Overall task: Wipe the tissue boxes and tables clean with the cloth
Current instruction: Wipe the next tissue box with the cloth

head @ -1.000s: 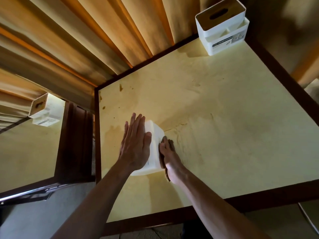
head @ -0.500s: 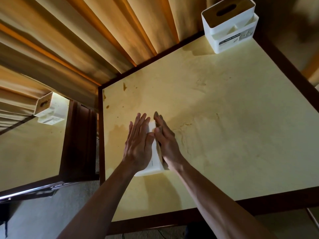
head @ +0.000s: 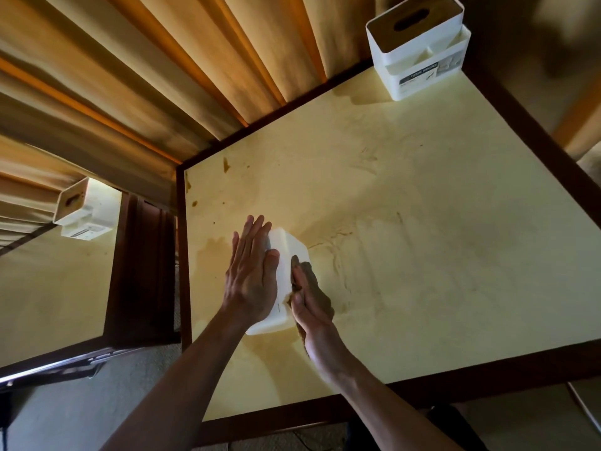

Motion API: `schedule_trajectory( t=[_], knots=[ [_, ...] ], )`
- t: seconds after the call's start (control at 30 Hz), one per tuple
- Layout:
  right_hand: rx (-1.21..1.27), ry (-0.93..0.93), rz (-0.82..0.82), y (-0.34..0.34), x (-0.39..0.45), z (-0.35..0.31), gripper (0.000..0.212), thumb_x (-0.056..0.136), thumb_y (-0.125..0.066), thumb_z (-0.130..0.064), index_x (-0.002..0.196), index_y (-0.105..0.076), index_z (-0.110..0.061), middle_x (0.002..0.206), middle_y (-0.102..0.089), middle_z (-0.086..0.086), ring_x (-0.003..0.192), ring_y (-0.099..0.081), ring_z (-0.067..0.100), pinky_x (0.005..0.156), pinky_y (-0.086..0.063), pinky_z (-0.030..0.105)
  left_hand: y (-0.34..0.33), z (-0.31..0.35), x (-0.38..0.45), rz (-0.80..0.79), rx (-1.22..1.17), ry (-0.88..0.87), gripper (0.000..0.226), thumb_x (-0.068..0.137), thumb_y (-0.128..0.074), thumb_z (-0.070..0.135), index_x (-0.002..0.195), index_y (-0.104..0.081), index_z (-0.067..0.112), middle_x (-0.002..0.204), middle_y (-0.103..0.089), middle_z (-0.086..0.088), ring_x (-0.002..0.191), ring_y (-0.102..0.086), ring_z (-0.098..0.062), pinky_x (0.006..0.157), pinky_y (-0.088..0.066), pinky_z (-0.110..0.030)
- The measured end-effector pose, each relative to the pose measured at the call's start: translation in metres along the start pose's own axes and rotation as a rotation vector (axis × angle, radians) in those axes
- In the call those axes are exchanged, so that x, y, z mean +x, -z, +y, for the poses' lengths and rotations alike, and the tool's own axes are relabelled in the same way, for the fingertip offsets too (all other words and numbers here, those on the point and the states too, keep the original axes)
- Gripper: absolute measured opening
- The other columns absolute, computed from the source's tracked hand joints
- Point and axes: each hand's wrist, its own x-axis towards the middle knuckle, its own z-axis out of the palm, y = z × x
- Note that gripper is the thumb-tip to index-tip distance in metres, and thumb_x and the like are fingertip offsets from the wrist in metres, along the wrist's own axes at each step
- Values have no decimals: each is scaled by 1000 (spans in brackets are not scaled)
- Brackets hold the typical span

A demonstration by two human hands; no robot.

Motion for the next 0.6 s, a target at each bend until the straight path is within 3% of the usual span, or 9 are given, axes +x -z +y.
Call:
schedule_trajectory(
  t=[0.1, 0.17, 0.23, 0.37, 0.47, 0.53, 0.6],
  knots=[
    [-183, -76, 37, 0, 15, 5, 68, 88, -32, -58, 152, -21, -35, 146, -34, -28, 134, -28, -13, 113, -29, 25, 0, 0, -1, 2, 11, -14, 60, 102, -21, 36, 151, -37, 6, 161, -30, -4, 153, -10, -11, 123, 4, -26],
    [-237, -156, 48, 1, 21, 5, 72, 86, -30, -63, 152, -25, -33, 154, -32, -13, 137, -33, 2, 114, -30, 33, 0, 0, 0, 4, 13, -20, 60, 103, -21, 36, 151, -37, 5, 161, -31, -5, 153, -10, -12, 124, 4, -27],
    [-168, -196, 132, 5, 27, 5, 66, 90, -35, -62, 144, -39, -25, 144, -46, -3, 125, -49, 12, 103, -40, 35, 0, 1, 0, 3, 15, -20, 60, 103, -21, 36, 151, -38, 5, 161, -31, -6, 153, -10, -12, 123, 5, -26],
    [-104, -301, 162, 7, 43, 7, 70, 87, -40, -71, 144, -35, -30, 139, -47, -11, 120, -50, 12, 101, -42, 32, 1, 1, -1, 1, 20, -19, 60, 103, -20, 37, 151, -37, 6, 161, -31, -5, 153, -10, -13, 122, 7, -25],
    [-30, -412, 231, 10, 56, 21, 100, 55, -36, -101, 139, -35, -47, 139, -45, -21, 120, -53, 12, 98, -49, 41, 0, 1, -1, -6, 8, -16, 60, 103, -20, 37, 152, -36, 6, 161, -30, -5, 153, -9, -12, 122, 8, -24],
    [-46, -427, 278, 9, 62, 20, 93, 56, -34, -100, 133, -40, -48, 133, -47, -20, 116, -55, 15, 98, -49, 44, 0, 0, -1, -5, -7, -16, 60, 102, -20, 37, 151, -37, 6, 161, -31, -4, 153, -10, -11, 122, 7, -24],
    [-162, -388, 277, 5, 65, 1, 66, 72, -30, -87, 122, -44, -46, 128, -50, -16, 115, -54, 19, 101, -45, 49, 1, 0, 0, 14, -44, -20, 59, 102, -22, 36, 149, -40, 6, 160, -34, -5, 153, -13, -13, 123, 5, -24]
  ],
)
